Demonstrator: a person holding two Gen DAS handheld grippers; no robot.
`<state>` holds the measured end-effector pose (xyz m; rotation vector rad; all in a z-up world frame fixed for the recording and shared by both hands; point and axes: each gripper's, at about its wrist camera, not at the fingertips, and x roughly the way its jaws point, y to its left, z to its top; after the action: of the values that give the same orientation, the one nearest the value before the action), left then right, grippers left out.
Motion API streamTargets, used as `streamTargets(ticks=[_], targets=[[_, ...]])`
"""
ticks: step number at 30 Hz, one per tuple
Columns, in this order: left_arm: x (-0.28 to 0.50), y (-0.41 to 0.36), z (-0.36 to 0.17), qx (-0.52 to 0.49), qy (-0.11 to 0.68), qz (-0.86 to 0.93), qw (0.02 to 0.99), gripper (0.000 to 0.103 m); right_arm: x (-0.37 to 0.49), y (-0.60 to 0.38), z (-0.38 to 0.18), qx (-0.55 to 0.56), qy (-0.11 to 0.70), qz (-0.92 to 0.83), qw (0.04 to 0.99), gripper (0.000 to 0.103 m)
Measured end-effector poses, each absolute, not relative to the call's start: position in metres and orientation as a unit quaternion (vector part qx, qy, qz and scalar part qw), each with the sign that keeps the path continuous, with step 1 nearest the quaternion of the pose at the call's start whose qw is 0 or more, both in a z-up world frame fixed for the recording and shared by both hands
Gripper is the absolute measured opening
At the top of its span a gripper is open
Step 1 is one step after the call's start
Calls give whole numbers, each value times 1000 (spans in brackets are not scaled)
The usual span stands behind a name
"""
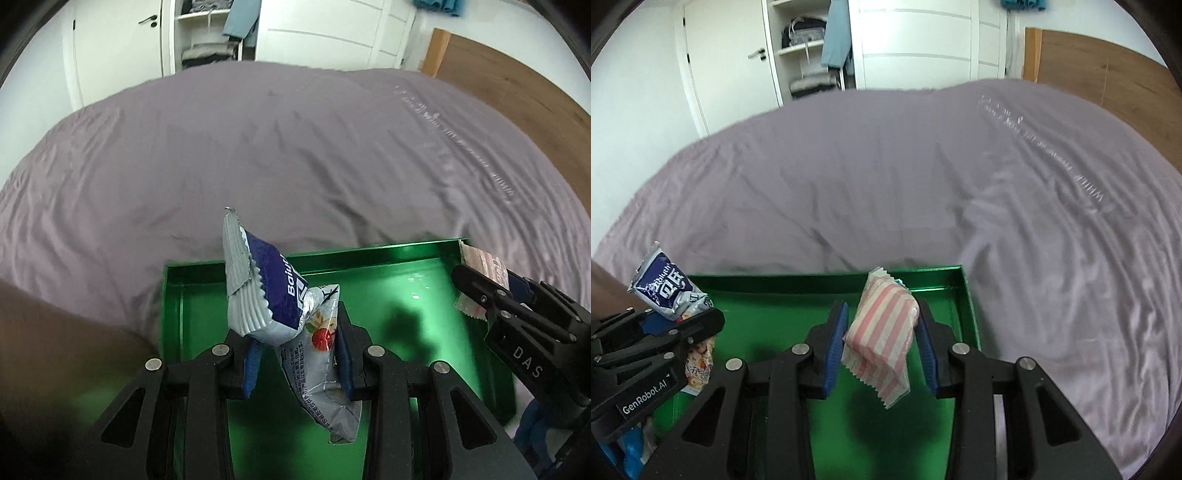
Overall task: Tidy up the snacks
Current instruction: 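Carry the chip bag and striped candy with both tools over the green tray, then open the left tool over the tray while the right tool releases the candy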
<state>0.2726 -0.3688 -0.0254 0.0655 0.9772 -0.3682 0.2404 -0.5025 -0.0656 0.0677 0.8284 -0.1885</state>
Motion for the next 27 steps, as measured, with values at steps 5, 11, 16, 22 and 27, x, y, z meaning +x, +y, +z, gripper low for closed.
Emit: streamTargets(ticks=[5,11,16,22,27], targets=[[273,-379,-47,41,471,-174,864,30,256,-510,-83,31,426,-96,899,23],[275,-380,-58,39,477,-175,860,31,261,-516,-99,31,447,-101,888,28],[279,-383,-57,43,479,-176,859,32,264,-520,-103,27,451,-101,886,30],[280,-385,-51,44,474,-169,863,47,264,-516,-101,7,452,-110,885,83],[275,-388,-34,53,455,-159,874,58,252,-510,-74,1,432,-108,895,85]])
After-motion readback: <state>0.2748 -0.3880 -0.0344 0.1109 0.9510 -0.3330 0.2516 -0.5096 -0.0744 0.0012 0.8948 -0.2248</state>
